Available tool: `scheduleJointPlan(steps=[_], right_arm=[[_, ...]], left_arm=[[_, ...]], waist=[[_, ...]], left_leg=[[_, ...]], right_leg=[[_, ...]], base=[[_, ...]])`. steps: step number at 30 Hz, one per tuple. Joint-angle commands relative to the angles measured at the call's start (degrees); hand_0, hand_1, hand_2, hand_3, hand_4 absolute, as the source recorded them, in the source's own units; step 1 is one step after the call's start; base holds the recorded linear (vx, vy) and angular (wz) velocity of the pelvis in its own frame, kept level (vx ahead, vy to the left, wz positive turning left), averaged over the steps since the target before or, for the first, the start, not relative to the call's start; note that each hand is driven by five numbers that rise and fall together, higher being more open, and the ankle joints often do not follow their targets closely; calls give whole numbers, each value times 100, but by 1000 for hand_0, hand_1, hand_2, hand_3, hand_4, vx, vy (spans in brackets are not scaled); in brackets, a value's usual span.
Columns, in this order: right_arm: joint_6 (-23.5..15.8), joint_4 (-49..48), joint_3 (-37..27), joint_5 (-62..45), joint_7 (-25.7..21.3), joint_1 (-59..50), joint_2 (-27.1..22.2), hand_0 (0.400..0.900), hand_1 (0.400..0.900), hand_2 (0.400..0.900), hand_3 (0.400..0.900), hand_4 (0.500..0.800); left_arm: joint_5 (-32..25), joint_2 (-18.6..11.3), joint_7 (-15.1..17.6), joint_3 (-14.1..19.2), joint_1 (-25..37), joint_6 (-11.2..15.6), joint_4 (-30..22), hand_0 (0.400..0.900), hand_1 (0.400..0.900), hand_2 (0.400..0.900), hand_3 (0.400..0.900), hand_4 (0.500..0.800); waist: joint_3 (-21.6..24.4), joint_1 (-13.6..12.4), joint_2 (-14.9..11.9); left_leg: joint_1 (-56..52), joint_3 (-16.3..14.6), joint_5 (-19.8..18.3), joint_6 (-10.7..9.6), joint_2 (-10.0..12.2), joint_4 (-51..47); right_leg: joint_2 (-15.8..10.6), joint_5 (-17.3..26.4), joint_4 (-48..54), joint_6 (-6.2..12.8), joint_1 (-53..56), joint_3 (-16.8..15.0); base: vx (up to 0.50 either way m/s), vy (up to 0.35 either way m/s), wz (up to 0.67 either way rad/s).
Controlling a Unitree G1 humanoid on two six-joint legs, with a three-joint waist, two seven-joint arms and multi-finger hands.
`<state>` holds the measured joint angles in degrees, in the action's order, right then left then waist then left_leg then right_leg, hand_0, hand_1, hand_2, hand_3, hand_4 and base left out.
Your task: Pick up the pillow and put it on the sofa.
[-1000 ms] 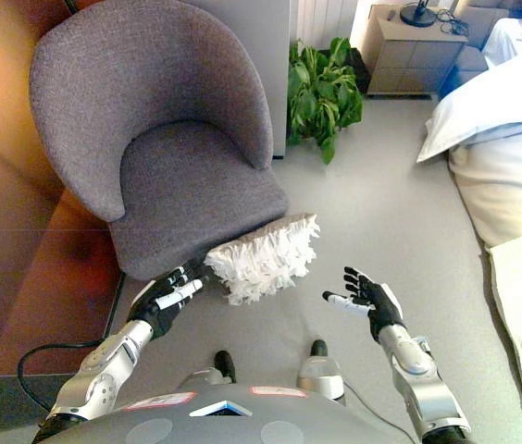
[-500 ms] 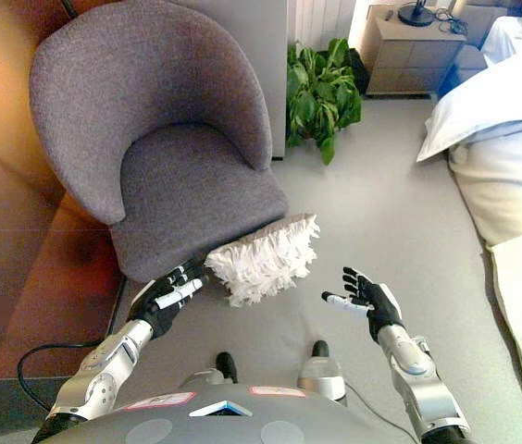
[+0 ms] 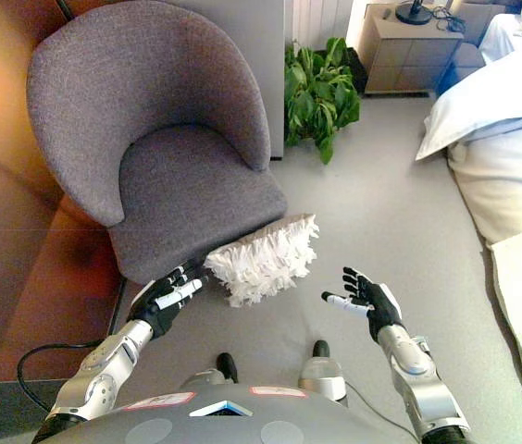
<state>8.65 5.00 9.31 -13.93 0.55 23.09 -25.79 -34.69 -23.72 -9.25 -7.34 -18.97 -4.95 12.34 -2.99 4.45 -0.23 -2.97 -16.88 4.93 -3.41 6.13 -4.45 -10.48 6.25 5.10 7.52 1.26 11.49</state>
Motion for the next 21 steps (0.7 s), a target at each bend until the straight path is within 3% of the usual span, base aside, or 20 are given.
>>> scheduleJointPlan(steps=[1,2,4,7,9,11,14,16,18,21], right_arm=[[-472,-377,-59,-119,-24,-533,-183,900,900,900,900,800],[-513,-363,-62,-135,-21,-554,-248,900,900,900,900,800],[-593,-311,-64,-135,26,-549,-344,900,900,900,900,800],[-656,-253,-115,-104,82,-431,-430,900,900,900,900,800],[-651,-281,-167,-83,132,-337,-438,900,900,900,900,800],[-621,-394,-236,-43,168,-221,-444,900,900,900,900,800],[-653,-442,-292,-25,163,-109,-450,900,900,900,900,800],[-721,-420,-335,-61,196,-37,-478,900,900,900,900,800],[-809,-405,-374,-98,234,31,-499,900,900,900,900,800],[-847,-350,-345,-68,342,27,-499,900,900,900,900,800]], left_arm=[[-266,-312,-63,293,319,519,-635,900,900,900,900,800],[-325,-307,-75,308,299,567,-640,900,900,900,900,800],[-381,-268,-118,331,246,675,-623,900,900,900,900,800],[-530,-239,-204,438,68,666,-657,900,900,900,900,800],[-540,-220,-299,510,-88,590,-776,900,900,900,900,800],[-545,-233,-411,548,-223,571,-899,900,900,900,900,800],[-550,-186,-470,461,-206,708,-789,900,900,900,900,800],[-527,-121,-542,435,-269,818,-730,900,900,900,900,800],[-455,-71,-618,389,-366,958,-726,900,900,900,900,800],[-409,-47,-516,371,-405,1046,-712,900,900,900,900,800]], waist=[[-338,-133,-231],[-425,-146,-276],[-542,-156,-368],[-636,-234,-389],[-709,-334,-378],[-771,-410,-289],[-828,-565,-123],[-860,-692,-105],[-898,-803,-125],[-860,-828,-136]], left_leg=[[307,307,-82,-298,565,1786],[559,440,134,-364,685,2430],[844,655,150,-305,744,3393],[1316,875,258,-168,560,3860],[1420,887,301,-146,452,3525],[1347,792,550,-238,500,2743],[1565,650,1061,-406,547,1131],[1723,651,1324,-478,517,571],[1940,533,1415,-508,504,486],[1830,385,1128,-419,558,426]], right_leg=[[355,-167,-110,-335,115,-13],[355,-137,-142,-430,76,-65],[338,-116,-222,-575,42,-153],[352,-176,-362,-644,87,-272],[383,-276,-379,-595,230,-329],[451,-419,-355,-539,398,-332],[568,-608,-209,-427,771,-347],[614,-680,-112,-388,1062,-391],[615,-823,-101,-398,1316,-357],[501,-918,-213,-348,1340,-296]], base=[[-18,-126,-17],[-17,-119,-17],[47,-96,-21],[138,-10,-25],[225,68,-23],[247,132,-15],[326,164,-28],[385,119,-37],[377,107,-33],[343,114,-31]])
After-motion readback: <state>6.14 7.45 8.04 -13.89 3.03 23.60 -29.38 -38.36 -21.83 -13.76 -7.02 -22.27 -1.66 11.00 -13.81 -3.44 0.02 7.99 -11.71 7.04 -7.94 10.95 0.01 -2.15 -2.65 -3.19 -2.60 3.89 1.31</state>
